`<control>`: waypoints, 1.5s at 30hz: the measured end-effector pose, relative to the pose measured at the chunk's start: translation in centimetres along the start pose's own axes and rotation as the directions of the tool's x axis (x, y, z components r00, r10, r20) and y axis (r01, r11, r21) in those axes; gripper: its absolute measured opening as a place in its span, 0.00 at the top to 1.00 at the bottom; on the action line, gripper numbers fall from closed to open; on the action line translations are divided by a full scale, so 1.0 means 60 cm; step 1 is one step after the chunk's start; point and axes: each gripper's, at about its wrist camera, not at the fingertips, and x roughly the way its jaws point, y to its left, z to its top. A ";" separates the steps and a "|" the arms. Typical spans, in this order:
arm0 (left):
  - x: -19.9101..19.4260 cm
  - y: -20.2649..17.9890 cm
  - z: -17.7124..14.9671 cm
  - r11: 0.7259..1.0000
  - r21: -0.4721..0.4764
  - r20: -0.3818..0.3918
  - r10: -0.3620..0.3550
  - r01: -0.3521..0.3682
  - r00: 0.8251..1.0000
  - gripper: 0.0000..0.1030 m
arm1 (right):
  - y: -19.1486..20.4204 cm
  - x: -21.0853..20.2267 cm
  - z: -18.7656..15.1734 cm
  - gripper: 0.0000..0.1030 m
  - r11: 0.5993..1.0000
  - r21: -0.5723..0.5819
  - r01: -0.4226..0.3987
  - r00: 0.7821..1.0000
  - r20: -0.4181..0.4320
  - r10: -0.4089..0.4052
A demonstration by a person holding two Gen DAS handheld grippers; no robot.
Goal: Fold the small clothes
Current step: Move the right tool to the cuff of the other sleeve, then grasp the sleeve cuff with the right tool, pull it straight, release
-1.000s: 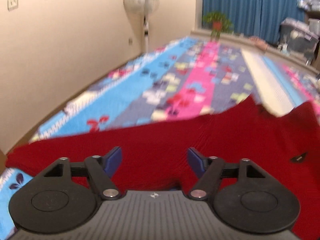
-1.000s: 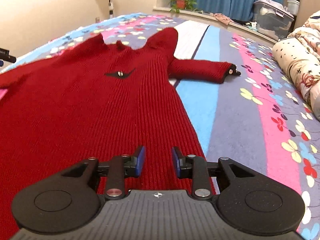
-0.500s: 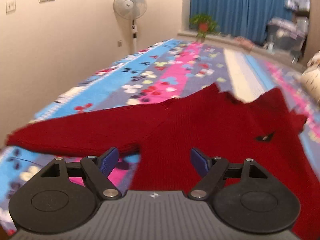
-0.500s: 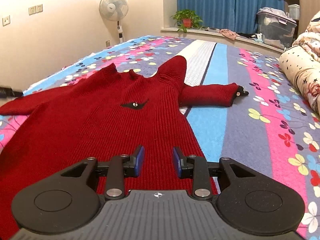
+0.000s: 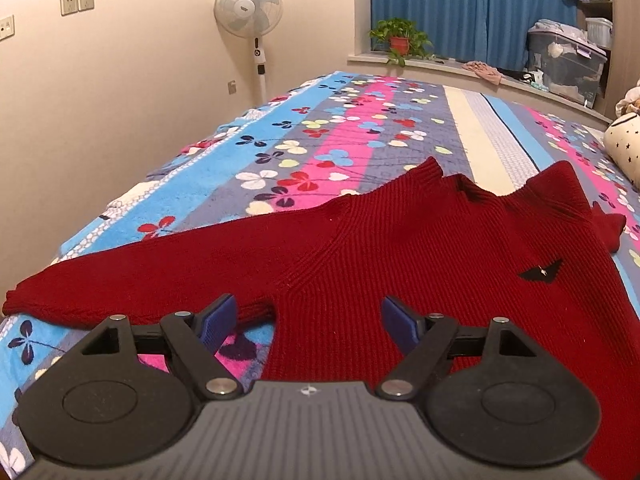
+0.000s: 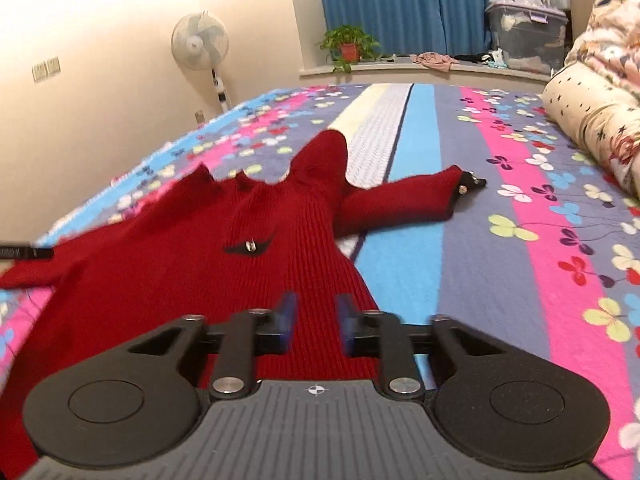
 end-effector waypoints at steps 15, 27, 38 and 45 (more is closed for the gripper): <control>0.021 -0.004 0.002 1.000 0.002 -0.037 -0.010 0.010 0.999 0.19 | -0.163 0.229 0.112 0.63 0.911 0.410 0.045 0.998 0.030 -0.062; 0.038 -0.018 0.002 0.999 0.038 -0.049 -0.017 0.019 0.999 0.19 | -0.201 0.422 0.222 0.61 0.904 0.358 0.234 0.972 -0.089 -0.217; 0.042 -0.026 -0.002 0.996 0.087 -0.041 -0.005 0.009 0.999 0.19 | -0.161 0.514 0.224 0.53 0.910 0.156 0.383 0.914 -0.206 -0.350; 0.039 -0.028 -0.002 0.996 0.092 -0.036 -0.005 0.008 0.999 0.19 | -0.182 0.427 0.244 0.95 0.919 0.171 0.356 0.934 -0.093 -0.345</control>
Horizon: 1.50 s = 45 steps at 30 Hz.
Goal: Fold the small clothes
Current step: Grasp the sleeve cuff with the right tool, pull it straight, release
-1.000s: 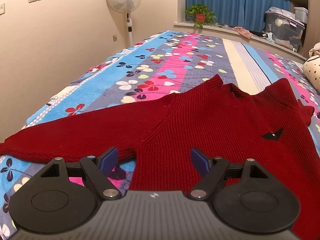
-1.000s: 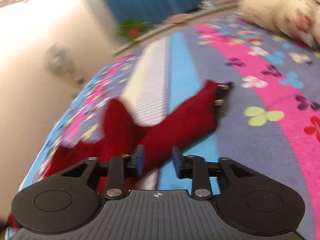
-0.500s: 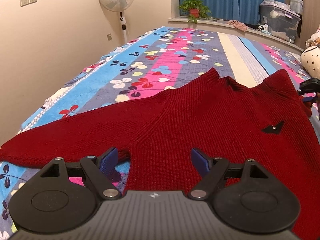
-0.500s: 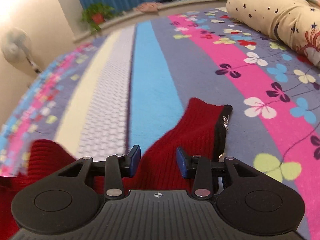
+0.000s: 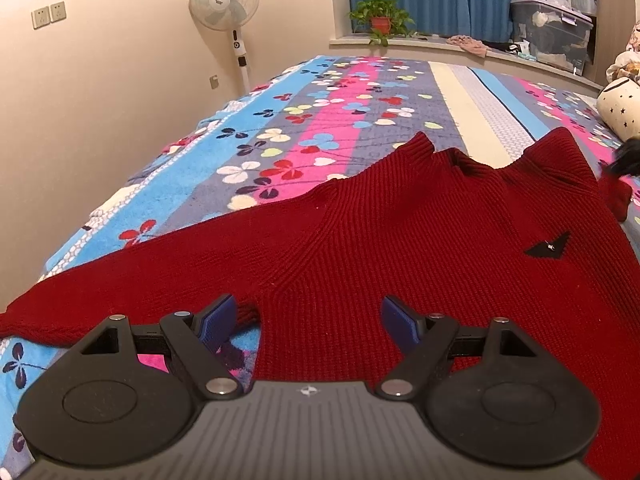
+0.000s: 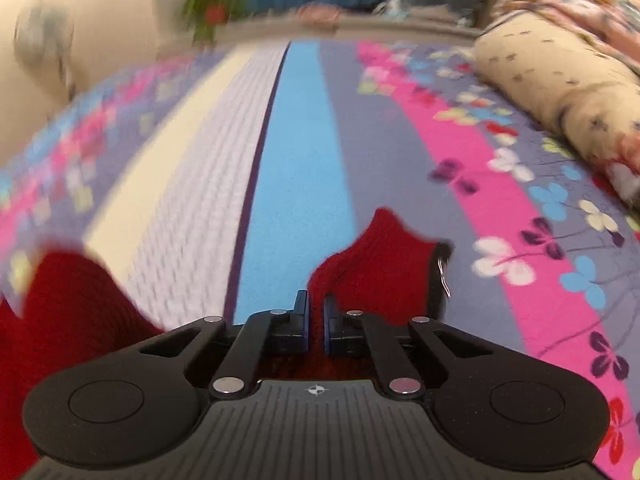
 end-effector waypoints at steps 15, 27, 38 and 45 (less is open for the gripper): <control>0.001 0.005 -0.004 1.000 -0.013 -0.014 -0.016 0.016 1.000 0.19 | -0.425 -0.097 -0.115 0.93 0.814 0.546 0.198 0.964 0.041 -0.262; 0.009 -0.004 -0.007 1.000 -0.003 -0.024 -0.025 0.025 0.999 0.19 | -0.466 -0.093 -0.137 0.81 0.644 0.750 0.151 0.969 0.015 -0.245; 0.009 -0.002 -0.012 1.000 0.004 -0.026 -0.022 0.023 0.999 0.19 | -0.466 -0.089 -0.139 0.92 0.633 0.733 0.250 0.946 -0.047 -0.320; 0.011 0.006 -0.007 0.997 -0.027 -0.035 -0.070 0.069 0.997 0.19 | -0.459 -0.156 -0.166 0.96 0.590 0.675 0.442 0.824 -0.047 -0.564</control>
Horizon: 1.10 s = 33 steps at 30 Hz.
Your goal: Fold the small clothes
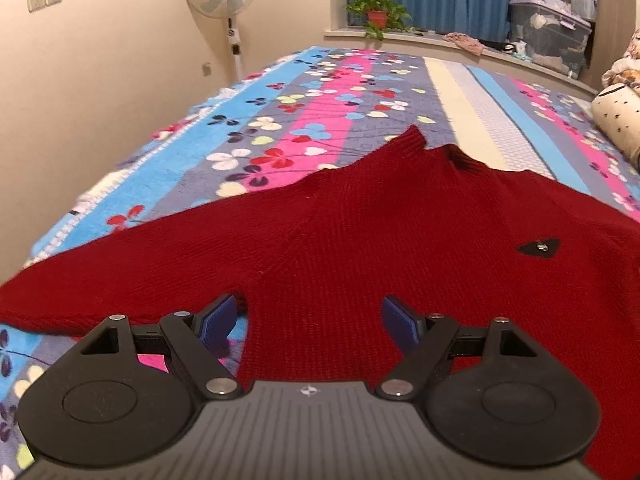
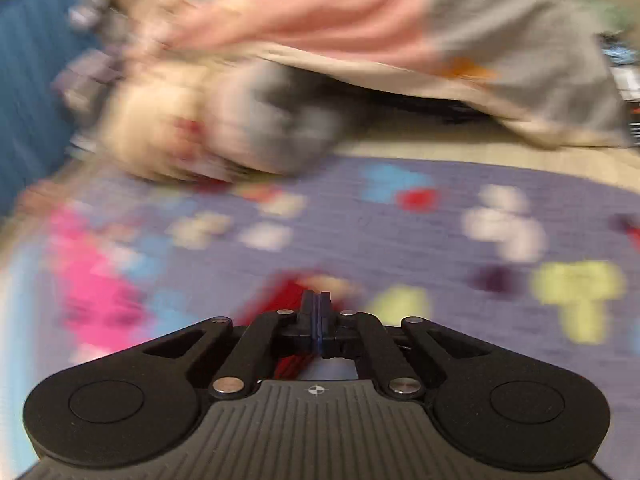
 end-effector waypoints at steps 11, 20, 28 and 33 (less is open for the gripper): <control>0.038 0.011 -0.068 0.988 0.015 -0.194 -0.148 0.154 0.970 0.19 | -0.032 -0.239 -0.022 0.76 0.803 -0.281 -0.526 0.850 -0.188 0.491; -0.056 0.009 -0.143 0.982 0.102 -0.155 -0.143 0.160 0.977 0.19 | -0.093 -0.405 -0.144 0.54 0.539 -0.359 -0.762 0.640 -0.539 0.547; -0.153 0.072 -0.220 0.991 -0.048 -0.147 -0.128 0.123 0.981 0.27 | -0.132 -0.390 -0.240 0.55 0.539 -0.470 -0.699 0.693 -0.631 0.348; -0.178 0.096 -0.281 0.983 -0.161 -0.208 -0.121 0.088 0.971 0.40 | -0.145 -0.394 -0.257 0.54 0.510 -0.501 -0.700 0.699 -0.626 0.345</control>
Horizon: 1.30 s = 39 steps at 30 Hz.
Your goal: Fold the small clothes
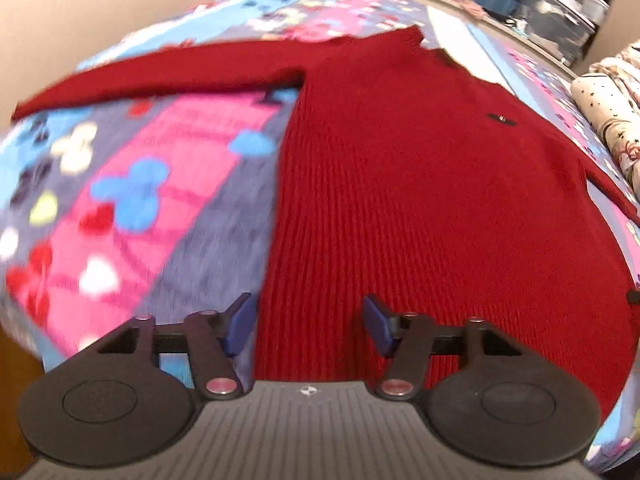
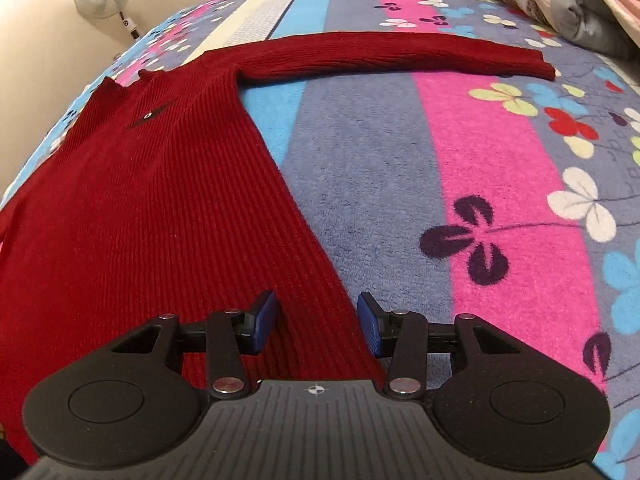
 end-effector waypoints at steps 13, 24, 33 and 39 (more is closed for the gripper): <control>-0.035 -0.020 -0.040 0.997 0.070 0.085 0.016 -0.022 0.996 0.90 | 0.002 0.001 0.010 0.54 0.998 -0.049 0.027 0.999 -0.023 -0.028; -0.009 0.000 -0.051 1.000 -0.016 -0.019 -0.025 0.025 1.000 0.63 | 0.005 0.009 0.005 0.50 0.998 -0.064 -0.023 0.996 -0.084 0.017; -0.033 -0.011 -0.054 0.999 0.038 0.069 0.024 -0.027 0.997 0.89 | 0.008 0.005 0.002 0.77 0.996 -0.088 -0.014 0.997 -0.081 0.007; -0.143 -0.039 -0.067 0.994 0.105 0.349 -0.001 -0.038 0.937 0.90 | -0.018 -0.088 0.026 0.94 0.992 0.041 -0.123 0.992 0.047 0.121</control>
